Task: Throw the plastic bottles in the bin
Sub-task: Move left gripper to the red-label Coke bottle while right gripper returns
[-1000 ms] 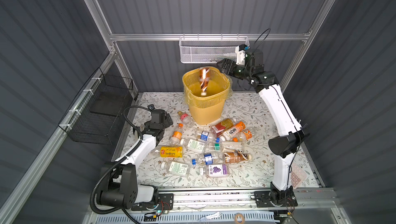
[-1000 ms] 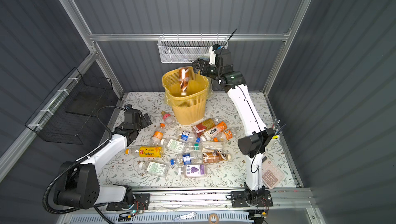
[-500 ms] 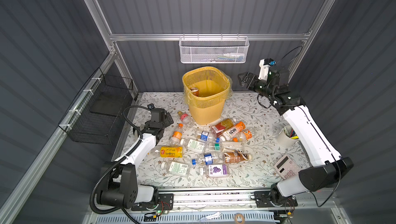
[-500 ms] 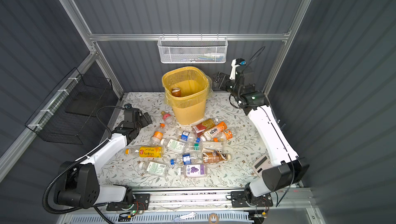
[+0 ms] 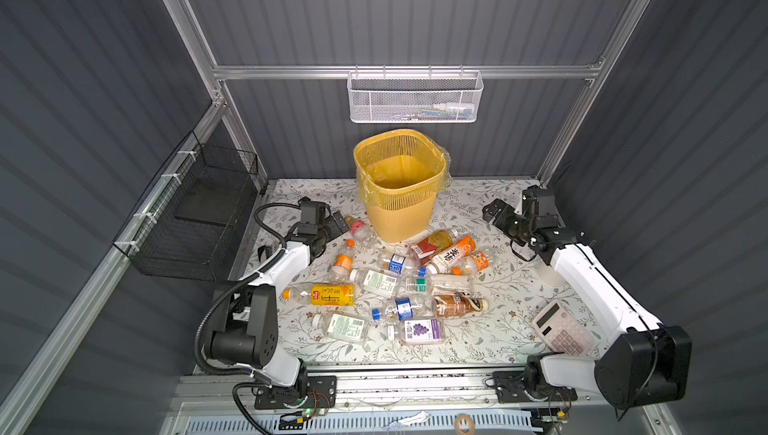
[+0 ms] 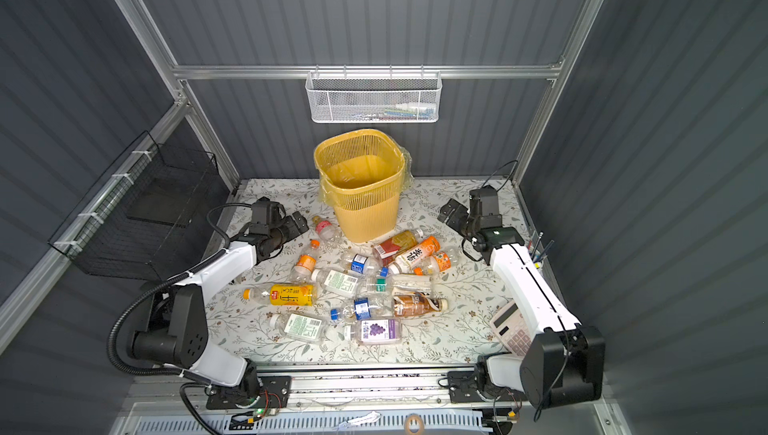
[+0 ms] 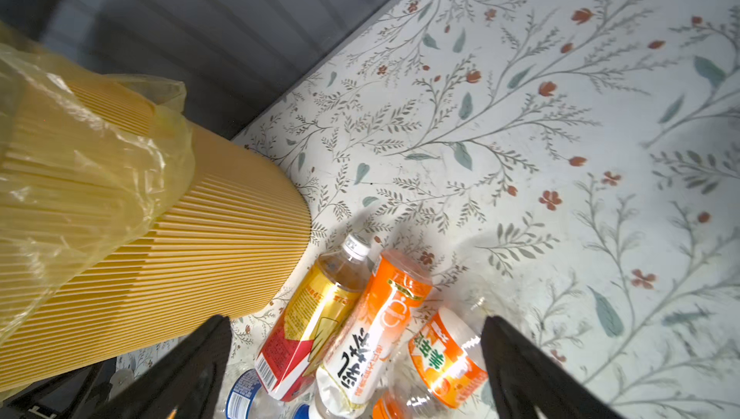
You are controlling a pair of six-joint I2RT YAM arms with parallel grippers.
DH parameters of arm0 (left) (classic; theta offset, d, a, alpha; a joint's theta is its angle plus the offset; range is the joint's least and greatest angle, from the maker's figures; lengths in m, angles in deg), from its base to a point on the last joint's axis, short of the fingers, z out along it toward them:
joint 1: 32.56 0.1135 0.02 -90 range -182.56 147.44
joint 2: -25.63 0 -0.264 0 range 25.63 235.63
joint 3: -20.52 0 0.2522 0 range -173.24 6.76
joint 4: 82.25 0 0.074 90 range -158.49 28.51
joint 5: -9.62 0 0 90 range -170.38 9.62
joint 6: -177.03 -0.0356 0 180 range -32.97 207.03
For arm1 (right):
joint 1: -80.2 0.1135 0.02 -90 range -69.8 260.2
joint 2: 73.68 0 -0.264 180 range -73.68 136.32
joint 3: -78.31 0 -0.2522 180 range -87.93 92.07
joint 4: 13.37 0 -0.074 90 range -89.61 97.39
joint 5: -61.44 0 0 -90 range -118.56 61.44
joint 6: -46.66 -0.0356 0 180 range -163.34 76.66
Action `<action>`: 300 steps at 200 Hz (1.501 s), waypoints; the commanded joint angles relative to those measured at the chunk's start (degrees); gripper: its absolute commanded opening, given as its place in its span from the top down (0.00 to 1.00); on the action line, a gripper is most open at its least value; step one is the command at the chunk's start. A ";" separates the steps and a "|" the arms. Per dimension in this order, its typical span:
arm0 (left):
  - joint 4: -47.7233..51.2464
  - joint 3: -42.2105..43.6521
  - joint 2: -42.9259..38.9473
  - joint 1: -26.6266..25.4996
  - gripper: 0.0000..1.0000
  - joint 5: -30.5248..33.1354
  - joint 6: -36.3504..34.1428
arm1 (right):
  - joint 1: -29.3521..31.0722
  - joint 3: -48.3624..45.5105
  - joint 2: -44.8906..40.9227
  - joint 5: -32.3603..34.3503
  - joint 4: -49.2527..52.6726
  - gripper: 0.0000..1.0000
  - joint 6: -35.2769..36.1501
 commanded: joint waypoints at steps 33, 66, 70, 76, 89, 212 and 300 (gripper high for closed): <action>-0.57 -6.36 8.39 -0.42 0.05 -13.66 3.22 | -1.46 -3.22 -2.20 2.05 -1.46 0.01 -1.49; -1.05 -7.68 11.08 -0.38 0.07 -15.65 5.05 | -2.56 -3.95 -2.11 1.03 -1.60 0.01 -2.21; -1.10 -7.80 11.39 -0.38 0.07 -15.78 5.19 | -2.69 -4.04 -2.11 1.03 -1.69 0.01 -2.29; -1.02 -8.08 11.91 -0.39 0.07 -16.05 5.43 | -2.81 -4.19 -2.19 0.97 -1.74 0.01 -2.39; -0.68 -9.09 13.43 -0.38 0.08 -16.80 5.88 | -3.00 -4.38 -2.15 0.87 -1.96 0.01 -2.66; 2.78 -16.21 22.66 -0.42 0.14 -19.14 6.72 | -6.01 -6.32 -2.46 0.81 -1.35 0.01 -3.54; 2.13 -17.26 25.28 -0.38 0.24 -19.62 9.51 | -7.13 -7.12 -2.81 0.33 -1.14 0.01 -3.82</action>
